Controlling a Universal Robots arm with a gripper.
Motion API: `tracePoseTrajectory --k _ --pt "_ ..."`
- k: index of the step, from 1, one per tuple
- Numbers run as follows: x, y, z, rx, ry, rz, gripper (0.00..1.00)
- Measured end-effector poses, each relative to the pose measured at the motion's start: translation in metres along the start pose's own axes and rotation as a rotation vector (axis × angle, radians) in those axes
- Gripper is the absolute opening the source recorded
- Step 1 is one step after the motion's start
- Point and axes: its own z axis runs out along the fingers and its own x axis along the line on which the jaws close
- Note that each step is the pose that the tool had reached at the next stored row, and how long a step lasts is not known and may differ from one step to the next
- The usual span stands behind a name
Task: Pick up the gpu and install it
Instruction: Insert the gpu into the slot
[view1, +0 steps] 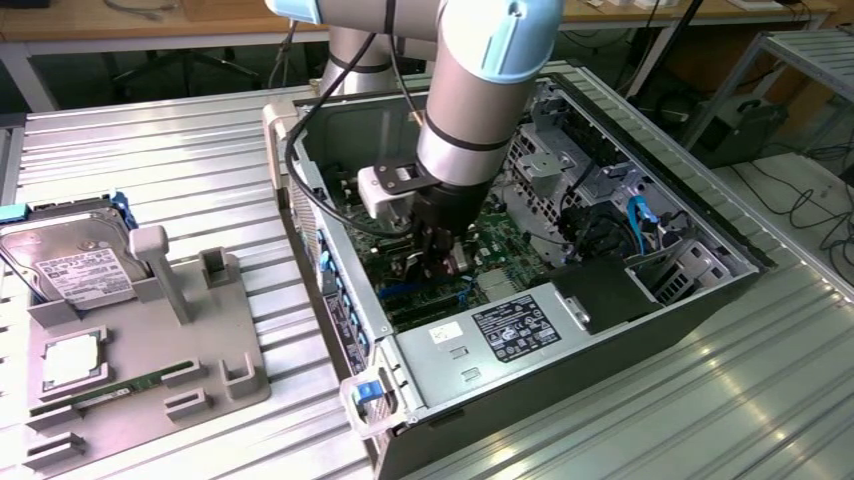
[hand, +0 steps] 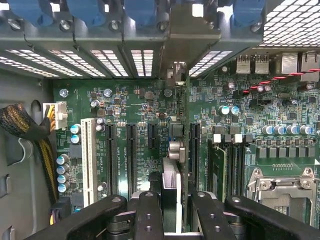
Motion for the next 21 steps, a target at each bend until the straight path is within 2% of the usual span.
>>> tracePoseTrajectory --k 12,17,21 --pt "0.000 0.0000 0.0041 -0.0014 0.0001 0.000 0.28" --pt "0.000 0.0000 0.0120 -0.0023 0.0017 0.000 0.28" --pt "0.000 -0.0001 0.0132 -0.0014 0.0001 0.000 0.28"
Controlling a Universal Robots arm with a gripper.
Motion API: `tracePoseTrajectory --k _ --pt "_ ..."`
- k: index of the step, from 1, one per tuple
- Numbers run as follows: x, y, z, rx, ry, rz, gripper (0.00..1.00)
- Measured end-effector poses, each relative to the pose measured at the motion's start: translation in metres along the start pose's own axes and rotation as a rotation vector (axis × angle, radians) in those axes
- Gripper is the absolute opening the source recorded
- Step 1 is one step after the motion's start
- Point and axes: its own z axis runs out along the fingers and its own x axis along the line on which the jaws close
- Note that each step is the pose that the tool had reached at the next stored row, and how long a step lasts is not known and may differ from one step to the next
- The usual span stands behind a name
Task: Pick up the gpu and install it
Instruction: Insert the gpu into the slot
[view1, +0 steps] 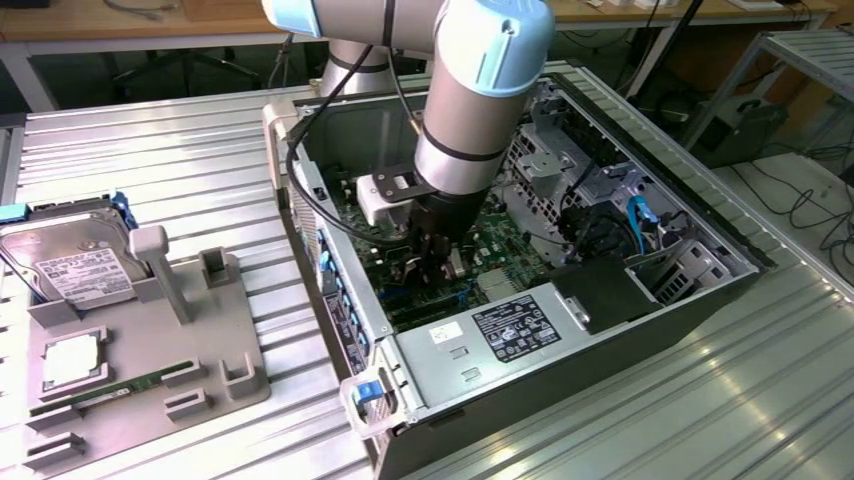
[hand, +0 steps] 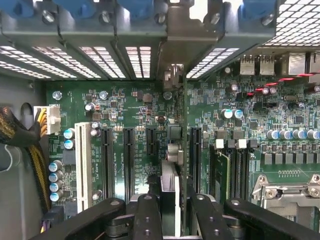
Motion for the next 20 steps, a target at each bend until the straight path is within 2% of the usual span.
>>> tracePoseTrajectory --k 3,5,6,7,8,20 --pt "0.000 0.0000 0.0000 0.0000 0.0000 0.000 0.28" --pt "0.000 -0.0003 0.0013 0.0018 -0.0035 0.000 0.29" --pt "0.000 -0.0001 -0.0001 0.0003 -0.0008 0.000 0.29" --pt "0.000 0.0000 -0.0017 0.0000 0.0000 0.000 0.35" --pt "0.000 0.0000 -0.0041 -0.0001 0.0001 0.000 0.35" --pt "-0.003 0.0010 -0.0619 0.0005 0.0004 0.000 0.35"
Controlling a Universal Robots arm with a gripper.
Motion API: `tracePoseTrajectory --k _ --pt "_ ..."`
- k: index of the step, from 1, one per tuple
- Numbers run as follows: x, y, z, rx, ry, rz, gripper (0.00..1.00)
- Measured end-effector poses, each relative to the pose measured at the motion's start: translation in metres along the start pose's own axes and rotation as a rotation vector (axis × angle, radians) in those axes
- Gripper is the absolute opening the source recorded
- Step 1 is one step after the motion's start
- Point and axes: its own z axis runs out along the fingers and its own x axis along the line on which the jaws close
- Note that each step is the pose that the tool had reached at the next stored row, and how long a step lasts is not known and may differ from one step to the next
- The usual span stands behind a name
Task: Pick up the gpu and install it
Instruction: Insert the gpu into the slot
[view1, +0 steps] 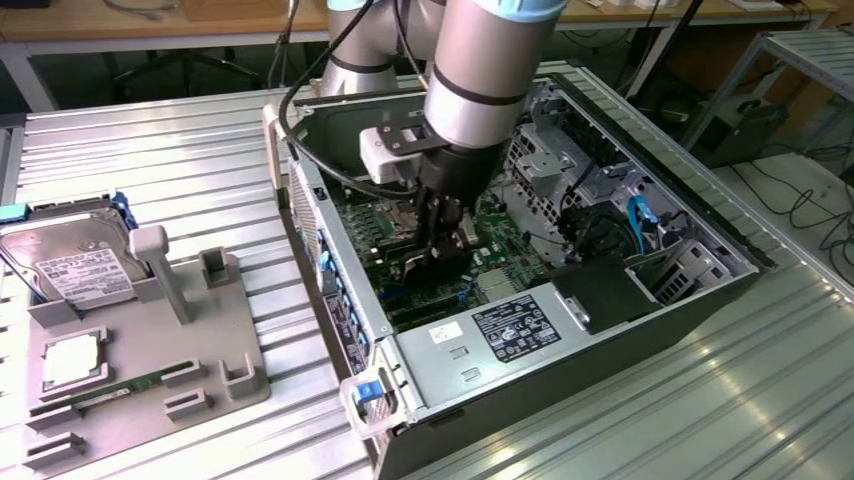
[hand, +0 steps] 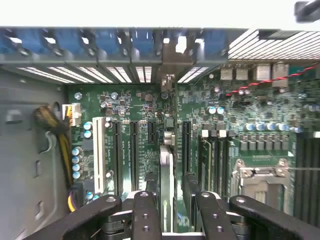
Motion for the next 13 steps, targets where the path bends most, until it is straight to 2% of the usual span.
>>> tracePoseTrajectory --k 3,5,6,8,13 --pt "-0.0001 0.0000 -0.0015 0.0002 -0.0002 0.000 0.34" --pt "-0.0001 0.0000 -0.0015 0.0002 -0.0002 0.000 0.20" --pt "-0.0001 0.0000 -0.0016 0.0001 -0.0001 0.000 0.20" --pt "-0.0001 0.0000 -0.0016 0.0001 -0.0001 0.000 0.11" --pt "-0.0001 0.0000 -0.0016 0.0001 -0.0001 0.000 0.11"
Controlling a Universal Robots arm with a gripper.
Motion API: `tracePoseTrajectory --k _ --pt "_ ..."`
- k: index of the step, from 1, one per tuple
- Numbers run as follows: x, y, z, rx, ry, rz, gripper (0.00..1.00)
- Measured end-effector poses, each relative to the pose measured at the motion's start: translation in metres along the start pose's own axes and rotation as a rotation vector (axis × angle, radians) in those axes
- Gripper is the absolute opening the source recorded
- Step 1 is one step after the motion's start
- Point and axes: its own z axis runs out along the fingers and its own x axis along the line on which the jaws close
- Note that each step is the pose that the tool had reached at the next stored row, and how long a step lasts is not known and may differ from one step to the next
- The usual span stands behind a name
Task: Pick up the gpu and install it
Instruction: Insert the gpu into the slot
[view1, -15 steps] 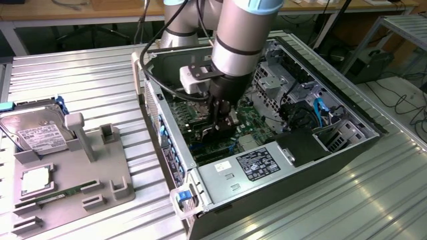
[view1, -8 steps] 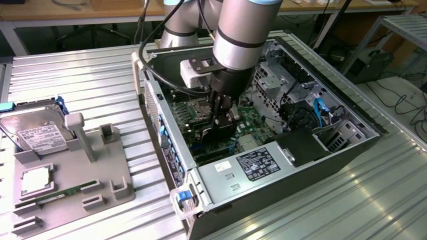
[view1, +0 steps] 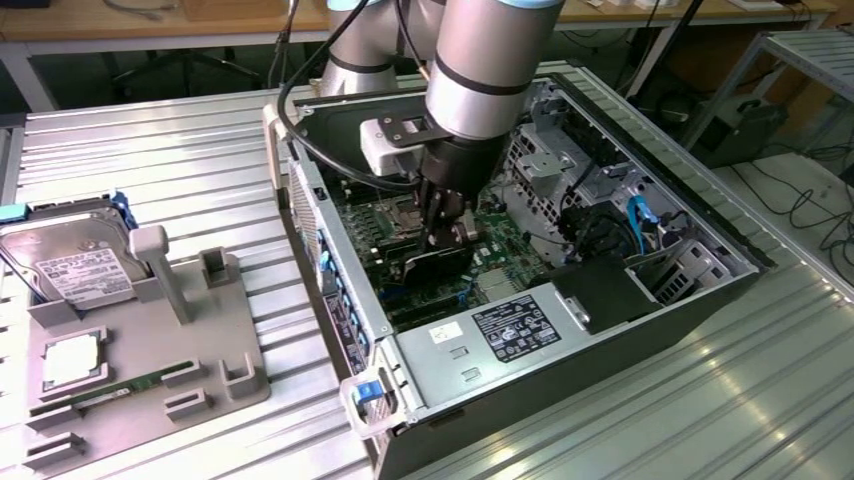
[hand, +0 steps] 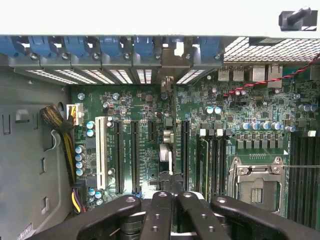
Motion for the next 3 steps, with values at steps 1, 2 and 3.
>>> tracePoseTrajectory --k 1,2,3 --pt "0.0000 0.0000 0.0000 0.0000 0.0000 0.000 0.11" --pt "0.0000 0.0000 0.0000 0.0000 0.0000 0.000 0.11" --pt "0.0000 0.0000 0.0000 0.0000 0.0000 0.000 0.11"
